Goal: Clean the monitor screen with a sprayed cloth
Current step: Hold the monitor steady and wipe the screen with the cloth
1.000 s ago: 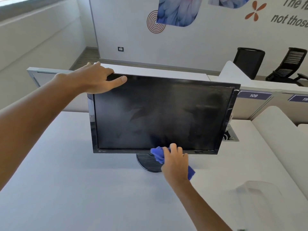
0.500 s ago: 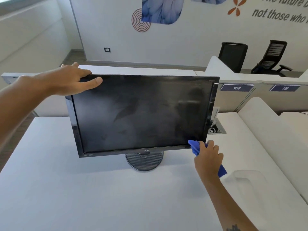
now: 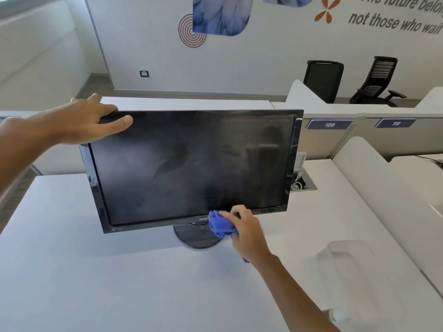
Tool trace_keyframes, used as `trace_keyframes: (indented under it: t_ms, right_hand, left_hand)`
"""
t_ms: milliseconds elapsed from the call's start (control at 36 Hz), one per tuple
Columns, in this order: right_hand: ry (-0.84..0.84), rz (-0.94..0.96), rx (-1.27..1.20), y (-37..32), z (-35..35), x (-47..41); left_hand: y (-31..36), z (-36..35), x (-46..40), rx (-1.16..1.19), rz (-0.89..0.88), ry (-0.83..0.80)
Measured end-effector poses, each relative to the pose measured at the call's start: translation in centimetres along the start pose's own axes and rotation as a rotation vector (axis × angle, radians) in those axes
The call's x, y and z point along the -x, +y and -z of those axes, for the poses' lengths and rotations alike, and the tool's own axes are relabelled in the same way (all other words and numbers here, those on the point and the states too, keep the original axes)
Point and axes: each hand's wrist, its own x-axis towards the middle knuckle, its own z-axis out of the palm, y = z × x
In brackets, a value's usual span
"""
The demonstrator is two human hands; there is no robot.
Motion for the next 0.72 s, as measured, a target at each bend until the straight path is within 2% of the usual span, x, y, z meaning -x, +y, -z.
trace_keyframes:
  t_ms: [111, 194, 250, 306, 444, 500, 583, 667, 722]
  right_hand:
    - [0.478, -0.108, -0.247, -3.1, 3.7, -3.8]
    - [0.805, -0.119, -0.183, -4.6, 7.3, -8.1]
    - [0.905, -0.112, -0.095, -5.1, 9.2, -11.1]
    - [0.89, -0.08, 0.061, -5.1, 10.2, -13.3]
    - [0.583, 0.024, 0.451, -2.2, 9.8, -15.6]
    - [0.598, -0.058, 0.453, -0.8, 10.1, -15.8]
    - [0.652, -0.284, 0.394, 1.0, 10.9, -15.4]
    - [0.758, -0.523, 0.292, 2.3, 11.5, -15.2]
    - [0.821, -0.609, 0.211, 2.2, 11.8, -15.5]
  left_hand:
    - [-1.1, -0.4, -1.0, -0.004, -0.026, 0.004]
    - [-1.4, -0.4, -1.2, -0.015, -0.047, -0.003]
    - [-1.4, -0.4, -1.4, -0.026, -0.06, -0.006]
    - [-1.4, -0.4, -1.4, -0.028, -0.067, 0.001]
    - [-0.8, -0.5, -0.8, 0.01, -0.044, 0.006]
    - [-1.0, -0.7, -1.0, 0.025, -0.031, 0.006]
    - [-2.0, -1.3, -1.9, 0.022, -0.055, 0.002]
    - [-2.7, -1.8, -2.8, 0.023, -0.063, 0.006]
    - [-3.1, -2.0, -3.3, -0.001, -0.081, 0.013]
